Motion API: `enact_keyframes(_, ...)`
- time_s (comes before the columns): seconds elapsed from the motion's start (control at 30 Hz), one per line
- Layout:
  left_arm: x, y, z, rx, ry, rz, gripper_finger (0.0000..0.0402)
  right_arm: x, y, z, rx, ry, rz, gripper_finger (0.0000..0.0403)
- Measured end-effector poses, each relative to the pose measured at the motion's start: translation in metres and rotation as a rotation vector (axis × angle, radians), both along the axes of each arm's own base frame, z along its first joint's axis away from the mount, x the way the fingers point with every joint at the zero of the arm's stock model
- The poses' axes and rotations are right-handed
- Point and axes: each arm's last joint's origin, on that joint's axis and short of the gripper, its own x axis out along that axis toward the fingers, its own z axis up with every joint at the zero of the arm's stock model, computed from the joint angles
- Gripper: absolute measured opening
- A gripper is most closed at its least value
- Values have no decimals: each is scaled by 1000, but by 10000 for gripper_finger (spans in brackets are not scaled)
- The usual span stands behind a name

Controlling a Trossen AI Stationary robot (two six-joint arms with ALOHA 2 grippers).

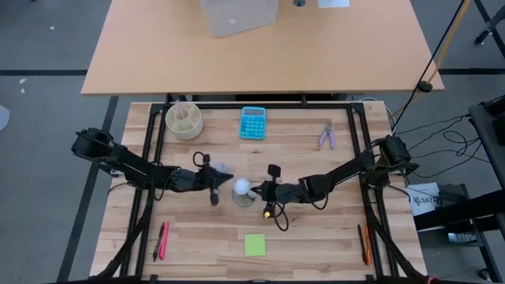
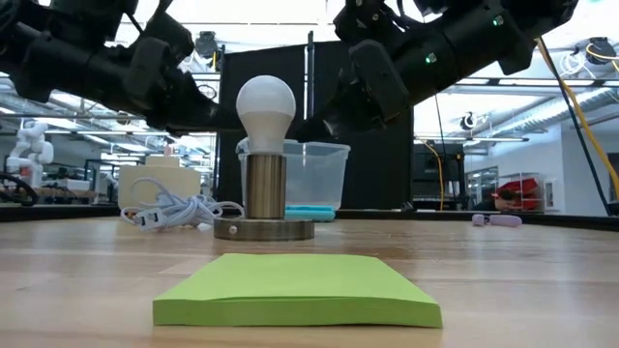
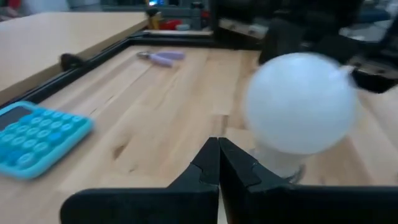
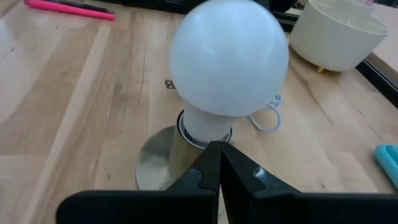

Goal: Screw lightbulb
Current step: Insert the lightbulb into the lamp

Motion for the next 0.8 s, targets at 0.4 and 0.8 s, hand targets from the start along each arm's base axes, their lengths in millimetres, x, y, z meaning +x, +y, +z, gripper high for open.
enact_keyframes(0.4,-10,-16,20,50,-67,-108,0,0,-9,-1,-36,1,-106,0)
enact_keyframes(0.8,-10,-23,15,21,-24,-312,0,8,-21,12,-12,-134,-135,0)
